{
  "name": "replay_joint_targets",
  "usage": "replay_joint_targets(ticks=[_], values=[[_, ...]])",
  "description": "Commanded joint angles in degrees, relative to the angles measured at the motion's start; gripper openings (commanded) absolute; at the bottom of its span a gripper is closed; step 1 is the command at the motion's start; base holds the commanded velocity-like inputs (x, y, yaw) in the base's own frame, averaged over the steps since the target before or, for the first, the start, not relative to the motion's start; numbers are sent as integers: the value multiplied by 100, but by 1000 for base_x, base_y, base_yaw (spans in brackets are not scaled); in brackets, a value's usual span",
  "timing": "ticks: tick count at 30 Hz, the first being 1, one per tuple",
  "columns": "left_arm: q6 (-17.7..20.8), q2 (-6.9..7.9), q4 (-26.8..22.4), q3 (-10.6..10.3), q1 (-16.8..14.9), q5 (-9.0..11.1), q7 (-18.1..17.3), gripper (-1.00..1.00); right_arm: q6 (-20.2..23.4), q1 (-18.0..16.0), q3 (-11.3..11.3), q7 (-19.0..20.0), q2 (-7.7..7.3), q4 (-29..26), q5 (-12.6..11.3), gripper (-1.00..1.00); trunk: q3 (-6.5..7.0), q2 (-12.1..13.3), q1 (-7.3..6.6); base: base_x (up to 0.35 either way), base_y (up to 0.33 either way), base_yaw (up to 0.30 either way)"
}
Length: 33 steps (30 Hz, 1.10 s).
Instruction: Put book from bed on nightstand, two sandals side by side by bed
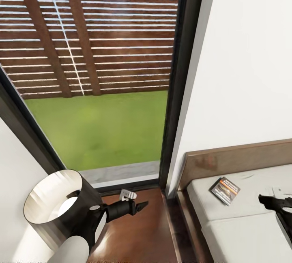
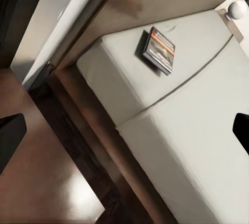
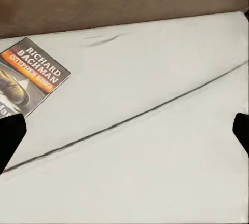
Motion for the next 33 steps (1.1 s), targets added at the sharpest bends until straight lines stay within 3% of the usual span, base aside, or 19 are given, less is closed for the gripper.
replay_joint_targets(ticks=[1, 2, 4, 9, 10, 13, 14, 18, 21, 24, 28, 30, 31, 32, 33], values=[[52, -9, -9, 49, -6, -31, -24, 100, 39, -9, -1, -9, -154, 29, 51, 100, -21, -12, 3, 0, 0, 0], [52, -9, -8, 49, -6, -31, -13, 100, 50, -14, -1, -15, -293, 47, 51, 100, -30, -12, 3, 0, 0, 0], [52, -9, -6, 49, -6, -31, -3, 100, 114, -54, 0, -18, -433, 47, 57, 100, -48, -12, 3, 0, 0, 0], [52, -9, 85, 38, -6, -31, 3, 100, 739, -708, 32, -13, -524, -127, 84, 100, -93, -12, 3, 0, 0, 0], [45, -9, 169, 26, -6, -32, 1, 100, 1433, -1130, 64, 42, -162, -229, 80, 100, -101, -12, 3, 0, 0, 0], [44, -9, 180, 24, -6, -35, -3, 100, 1549, -1187, 71, 50, 207, -235, 49, 100, -114, -12, 3, 0, 0, 0], [43, -9, 184, 23, -6, -35, -12, 100, 1586, -1205, 71, 53, 443, -241, 36, 100, -115, -12, 3, 0, 0, 0], [43, -9, 186, 23, -6, -37, -18, 100, 1601, -1212, 59, 44, 834, -239, 41, 100, -116, -12, 3, 0, 0, 0], [43, -9, 186, 23, -6, -38, -19, 100, 1724, -1226, 41, 13, 962, 26, 29, 100, -117, -12, 3, 0, 0, 0], [43, -9, 186, 23, -6, -37, -22, 100, 1996, -1294, 37, 2, 955, 100, 30, 100, -117, -12, 3, 0, 0, 0], [43, -9, 186, 23, -6, -37, -24, 100, 2485, -1979, 40, -6, 902, 245, 51, 100, -117, -12, 3, 0, 0, 0], [43, -9, 186, 23, -6, -35, -25, 100, 2684, -2745, 43, -7, 537, 776, 62, 100, -117, -12, 3, 0, 0, 0], [43, -9, 186, 23, -6, -34, -26, 100, 2704, -2892, 43, -7, 432, 912, 63, 100, -117, -12, 3, 0, 0, 0], [43, -9, 186, 23, -6, -35, -25, 100, 2732, -3177, 43, -7, 234, 1167, 70, 100, -117, -12, 3, 0, 0, 0], [43, -9, 186, 23, -6, -36, -26, 100, 2744, -3321, 43, -7, 151, 1279, 74, 100, -117, -12, 3, 0, 0, 0]])
